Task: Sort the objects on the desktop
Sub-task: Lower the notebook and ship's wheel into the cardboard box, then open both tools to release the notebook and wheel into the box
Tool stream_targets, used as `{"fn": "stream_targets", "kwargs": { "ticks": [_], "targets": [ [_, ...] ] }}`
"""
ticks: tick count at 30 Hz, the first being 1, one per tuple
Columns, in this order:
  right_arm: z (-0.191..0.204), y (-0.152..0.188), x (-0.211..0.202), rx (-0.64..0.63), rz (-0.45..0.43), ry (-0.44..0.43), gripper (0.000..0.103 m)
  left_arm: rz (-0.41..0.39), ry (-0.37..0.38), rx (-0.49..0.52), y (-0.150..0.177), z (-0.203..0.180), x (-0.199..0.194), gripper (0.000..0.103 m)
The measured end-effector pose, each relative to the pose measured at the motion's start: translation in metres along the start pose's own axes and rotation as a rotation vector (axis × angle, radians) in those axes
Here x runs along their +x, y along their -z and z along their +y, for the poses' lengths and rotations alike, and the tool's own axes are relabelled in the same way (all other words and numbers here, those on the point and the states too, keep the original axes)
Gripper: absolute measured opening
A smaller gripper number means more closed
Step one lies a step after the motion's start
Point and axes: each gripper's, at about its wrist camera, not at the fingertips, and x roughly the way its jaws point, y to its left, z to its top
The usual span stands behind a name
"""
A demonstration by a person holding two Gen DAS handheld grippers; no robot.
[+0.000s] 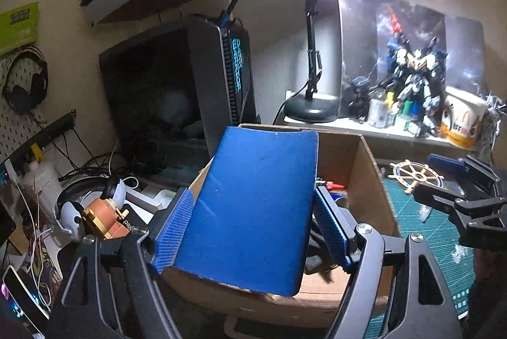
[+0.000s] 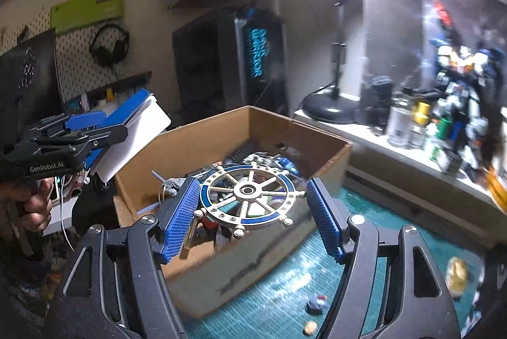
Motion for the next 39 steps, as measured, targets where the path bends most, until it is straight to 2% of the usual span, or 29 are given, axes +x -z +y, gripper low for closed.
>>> {"fn": "stream_targets", "kwargs": {
  "ticks": [6, 11, 15, 18, 27, 28, 29, 30, 31, 33, 35, 39],
  "targets": [
    [0.003, -0.025, 0.051, -0.011, 0.08, -0.056, 0.067, 0.096, -0.024, 0.054, -0.021, 0.004, 0.045, 0.077],
    [0.001, -0.034, 0.091, 0.014, 0.176, -0.115, 0.067, 0.245, -0.054, 0.096, -0.029, 0.006, 0.099, 0.077],
    [0.003, -0.032, 0.118, 0.002, 0.26, -0.102, 0.067, 0.347, -0.066, 0.11, -0.024, 0.011, 0.133, 0.077],
    [0.002, -0.029, 0.126, -0.008, 0.284, -0.09, 0.067, 0.386, -0.056, 0.118, -0.016, 0.012, 0.142, 0.077],
    [-0.004, -0.026, 0.129, -0.008, 0.293, -0.068, 0.068, 0.356, -0.046, 0.136, -0.022, 0.006, 0.131, 0.079],
    [-0.005, -0.027, 0.126, -0.008, 0.284, -0.065, 0.073, 0.342, -0.052, 0.141, -0.023, 0.005, 0.13, 0.081],
    [-0.005, -0.028, 0.123, -0.008, 0.274, -0.061, 0.094, 0.328, -0.06, 0.145, -0.024, 0.004, 0.129, 0.081],
    [-0.005, -0.029, 0.12, -0.009, 0.265, -0.058, 0.103, 0.306, -0.079, 0.147, -0.025, 0.003, 0.126, 0.082],
    [-0.006, -0.03, 0.117, -0.009, 0.256, -0.054, 0.102, 0.284, -0.098, 0.148, -0.026, 0.002, 0.124, 0.091],
    [-0.007, -0.032, 0.112, -0.009, 0.237, -0.047, 0.102, 0.228, -0.15, 0.152, -0.027, 0.0, 0.117, 0.103],
    [-0.007, -0.034, 0.106, -0.01, 0.218, -0.04, 0.102, 0.192, -0.137, 0.129, -0.029, 0.001, 0.11, 0.103],
    [-0.009, -0.037, 0.096, -0.012, 0.184, -0.029, 0.102, 0.21, -0.102, 0.114, -0.029, 0.001, 0.108, 0.103]
  ]
}}
